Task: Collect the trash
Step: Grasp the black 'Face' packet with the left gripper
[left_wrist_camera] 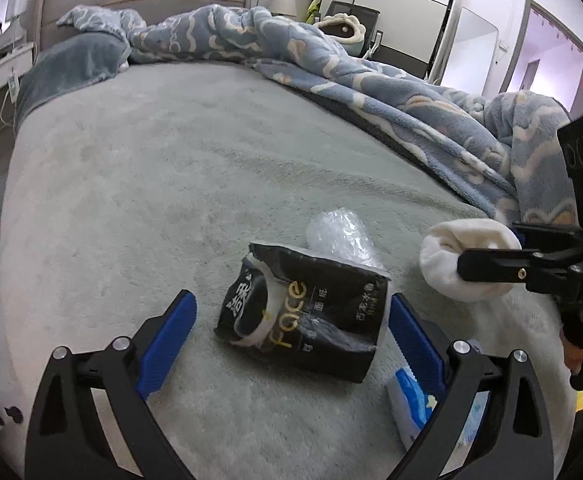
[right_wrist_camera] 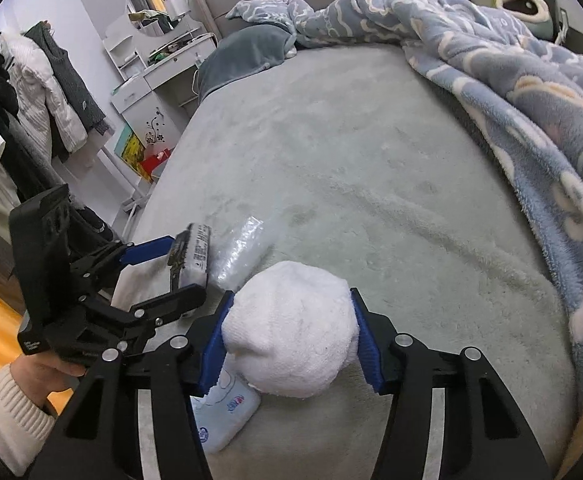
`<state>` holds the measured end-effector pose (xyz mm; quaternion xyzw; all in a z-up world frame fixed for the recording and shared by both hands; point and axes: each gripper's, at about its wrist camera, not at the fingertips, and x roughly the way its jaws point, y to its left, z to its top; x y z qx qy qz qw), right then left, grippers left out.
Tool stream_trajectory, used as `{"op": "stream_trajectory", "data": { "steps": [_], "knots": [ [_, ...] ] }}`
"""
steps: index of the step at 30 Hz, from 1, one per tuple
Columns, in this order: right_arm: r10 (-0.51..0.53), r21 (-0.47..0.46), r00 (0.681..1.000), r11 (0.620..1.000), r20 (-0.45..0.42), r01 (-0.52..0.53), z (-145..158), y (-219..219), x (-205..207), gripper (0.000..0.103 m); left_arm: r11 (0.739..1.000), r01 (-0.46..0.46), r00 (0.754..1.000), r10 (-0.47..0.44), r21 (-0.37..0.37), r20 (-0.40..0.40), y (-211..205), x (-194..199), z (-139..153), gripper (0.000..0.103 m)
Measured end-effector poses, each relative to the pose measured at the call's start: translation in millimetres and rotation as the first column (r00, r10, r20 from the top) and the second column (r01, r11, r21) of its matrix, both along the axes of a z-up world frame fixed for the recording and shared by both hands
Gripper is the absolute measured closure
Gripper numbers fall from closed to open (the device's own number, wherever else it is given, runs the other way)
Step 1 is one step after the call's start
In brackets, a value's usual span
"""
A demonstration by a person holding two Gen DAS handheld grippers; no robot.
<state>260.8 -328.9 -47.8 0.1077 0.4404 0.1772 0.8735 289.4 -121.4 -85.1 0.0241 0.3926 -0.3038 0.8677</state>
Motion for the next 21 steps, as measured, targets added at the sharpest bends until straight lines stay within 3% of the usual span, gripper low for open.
{"op": "stream_trajectory", "data": {
  "steps": [7,9,10,14,21],
  "knots": [
    [-0.013,0.034,1.000,0.999,-0.003,0.014,0.5,-11.5,-3.2,0.047,1.000,-0.011,0.999,0.011,-0.026,-0.031,-4.0,7.7,-6.9,0.007],
    [-0.017,0.036,1.000,0.999,-0.004,0.017,0.8,-15.0,-4.5,0.047,1.000,-0.005,1.000,0.005,-0.020,-0.013,-7.3,5.5,-5.6,0.012],
    [-0.019,0.039,1.000,0.999,-0.004,0.020,0.9,-17.0,-5.3,0.047,1.000,-0.001,1.000,0.001,-0.010,-0.005,-9.8,4.1,-5.2,0.021],
    [-0.026,0.047,1.000,0.999,-0.004,0.026,1.9,-20.5,-8.8,0.047,1.000,-0.005,1.000,0.005,0.021,0.016,-14.0,-1.0,-4.6,0.027],
    [-0.021,0.031,1.000,0.999,0.011,0.020,4.6,-13.1,-15.9,0.047,0.994,-0.093,0.995,0.094,-0.059,0.017,11.5,-6.4,8.4,0.029]
  ]
}}
